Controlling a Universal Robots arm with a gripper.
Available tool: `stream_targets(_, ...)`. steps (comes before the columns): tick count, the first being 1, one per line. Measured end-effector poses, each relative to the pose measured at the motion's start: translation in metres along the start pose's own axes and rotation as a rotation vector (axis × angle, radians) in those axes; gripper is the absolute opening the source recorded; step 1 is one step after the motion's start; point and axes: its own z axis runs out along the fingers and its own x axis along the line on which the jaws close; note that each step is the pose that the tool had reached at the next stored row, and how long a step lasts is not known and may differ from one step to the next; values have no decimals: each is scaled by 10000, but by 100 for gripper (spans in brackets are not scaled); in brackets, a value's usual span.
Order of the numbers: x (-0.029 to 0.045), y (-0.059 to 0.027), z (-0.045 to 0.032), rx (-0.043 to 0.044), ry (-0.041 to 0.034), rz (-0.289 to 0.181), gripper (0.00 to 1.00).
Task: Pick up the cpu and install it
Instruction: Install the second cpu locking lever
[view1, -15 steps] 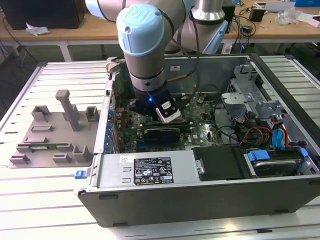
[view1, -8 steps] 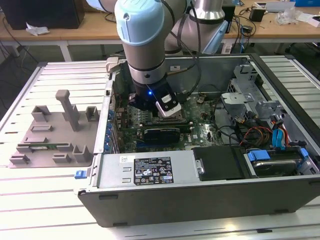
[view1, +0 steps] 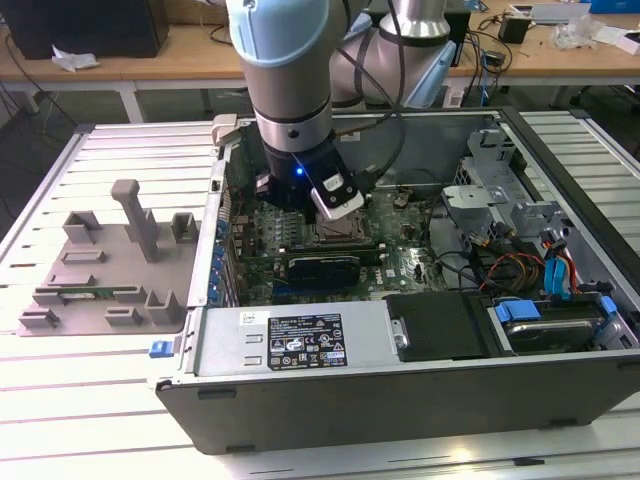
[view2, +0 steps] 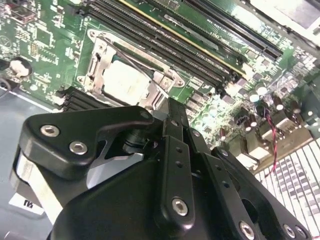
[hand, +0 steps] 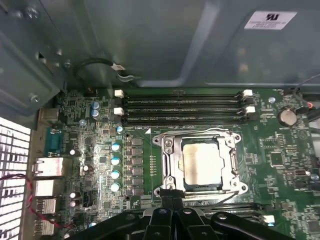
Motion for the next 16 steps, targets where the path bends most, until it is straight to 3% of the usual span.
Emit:
stream_targets(2, -4, 12, -45, 17, -6, 22, 11)
stream_targets(5, -21, 15, -52, 27, -17, 66, 11)
stream_targets(12, -252, 15, -32, 70, -24, 135, 11)
stream_targets(16, -288, -45, -36, 72, -25, 168, 11)
